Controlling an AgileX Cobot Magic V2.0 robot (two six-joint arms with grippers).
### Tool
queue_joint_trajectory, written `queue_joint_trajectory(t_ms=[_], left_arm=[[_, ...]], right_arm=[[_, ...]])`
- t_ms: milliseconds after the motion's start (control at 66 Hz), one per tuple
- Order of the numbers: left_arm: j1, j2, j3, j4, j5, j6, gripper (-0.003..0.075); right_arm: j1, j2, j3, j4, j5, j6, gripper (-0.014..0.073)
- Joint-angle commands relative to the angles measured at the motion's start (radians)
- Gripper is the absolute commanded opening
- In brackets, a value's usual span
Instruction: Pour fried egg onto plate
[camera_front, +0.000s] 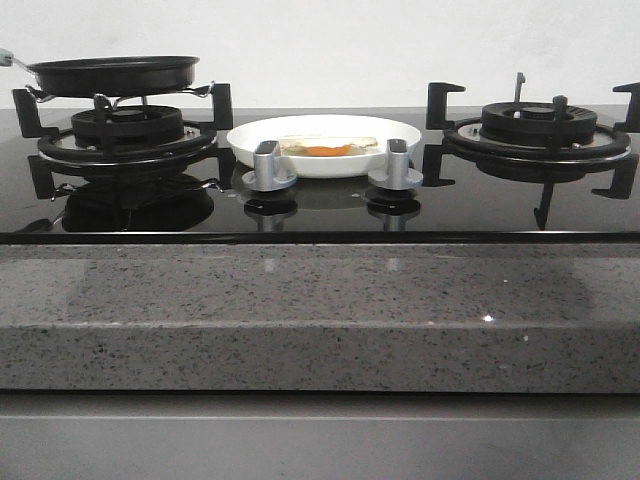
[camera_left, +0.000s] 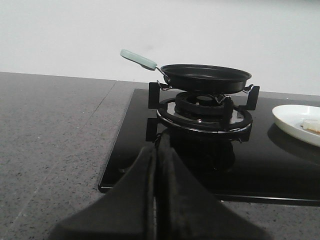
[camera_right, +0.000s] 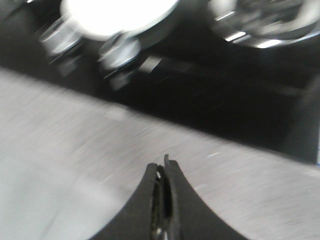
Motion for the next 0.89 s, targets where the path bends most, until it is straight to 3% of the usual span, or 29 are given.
queue_joint_trajectory(t_ms=[0,167,303,576,879], left_arm=[[-0.001,-0.015,0.004,-0.005,-0.086,-0.007,-0.002],[-0.001,-0.015,0.004,-0.005,-0.086,-0.007,-0.002],[-0.001,-0.015,0.004,-0.005,-0.086,-0.007,-0.002],[-0.001,-0.015,0.004,-0.005,-0.086,-0.007,-0.002],[-0.001,-0.013,0.004,-0.005,-0.086,-0.007,-0.002]], right_arm=[[-0.084,-0.068,0.076,-0.03,-0.245,-0.012,-0.0069],[-0.16,-0.278,0.336,-0.03,-0.551,-0.012,-0.0069],[-0.165,-0.399,0.507,-0.03,-0.674,-0.012,-0.0069],[-0.187,-0.567,0.719,-0.025,-0.765,-0.012,-0.0069],[-0.185,-0.57,0.72,-0.025,-0.742,-0.012,-0.0069]])
